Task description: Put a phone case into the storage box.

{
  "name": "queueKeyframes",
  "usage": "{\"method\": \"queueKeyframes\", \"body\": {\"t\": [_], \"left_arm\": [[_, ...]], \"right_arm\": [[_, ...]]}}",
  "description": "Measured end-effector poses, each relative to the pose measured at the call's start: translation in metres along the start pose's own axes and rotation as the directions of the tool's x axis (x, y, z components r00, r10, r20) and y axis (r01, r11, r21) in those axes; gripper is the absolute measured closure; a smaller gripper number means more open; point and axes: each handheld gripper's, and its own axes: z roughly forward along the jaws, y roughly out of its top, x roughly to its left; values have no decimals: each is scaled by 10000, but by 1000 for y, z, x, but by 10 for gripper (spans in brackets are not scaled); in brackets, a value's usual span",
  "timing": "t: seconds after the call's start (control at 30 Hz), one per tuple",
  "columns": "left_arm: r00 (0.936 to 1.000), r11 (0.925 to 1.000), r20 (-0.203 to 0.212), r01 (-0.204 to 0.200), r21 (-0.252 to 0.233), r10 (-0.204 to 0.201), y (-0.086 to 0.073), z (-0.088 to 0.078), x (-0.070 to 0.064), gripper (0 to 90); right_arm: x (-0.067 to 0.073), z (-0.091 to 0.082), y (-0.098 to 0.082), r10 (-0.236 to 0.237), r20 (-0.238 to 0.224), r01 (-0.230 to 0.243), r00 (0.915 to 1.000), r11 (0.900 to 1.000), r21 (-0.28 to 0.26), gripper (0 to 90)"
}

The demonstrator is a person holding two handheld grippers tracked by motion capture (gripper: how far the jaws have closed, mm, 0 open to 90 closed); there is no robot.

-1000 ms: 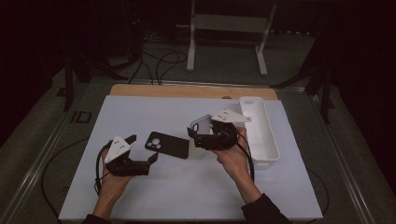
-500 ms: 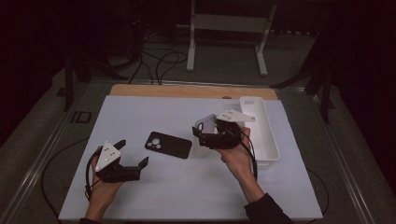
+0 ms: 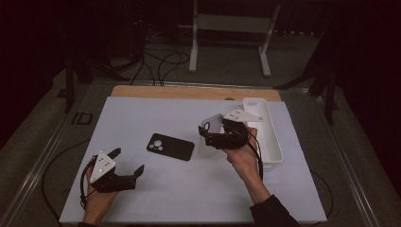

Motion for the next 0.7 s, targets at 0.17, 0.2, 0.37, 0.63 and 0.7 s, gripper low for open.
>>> {"method": "queueKeyframes", "body": {"t": [0.17, 0.2, 0.37, 0.63, 0.7], "left_arm": [[10000, 10000, -16, -86, 26, 86, -2, 1, 0, 3], [10000, 10000, 17, -90, 35, 90, -2, 1, 0, 3], [10000, 10000, 7, -73, 62, 73, -3, 1, 0, 3], [10000, 10000, 50, -54, 73, 53, -2, 1, 0, 3], [10000, 9999, 54, -51, 93, 50, -2, 1, 0, 3]], "right_arm": [[-4, -1, 4, -47, 80, 48, 10000, 10000, -81, 166], [-5, -2, 5, -59, 110, 60, 9999, 9999, -108, 166], [-12, -6, 12, -48, 307, 56, 9995, 9996, -277, 166], [-27, -13, 23, 126, 617, -93, 9980, 9985, -534, 166], [-31, -13, 24, 174, 729, -131, 9972, 9982, -580, 166]]}}
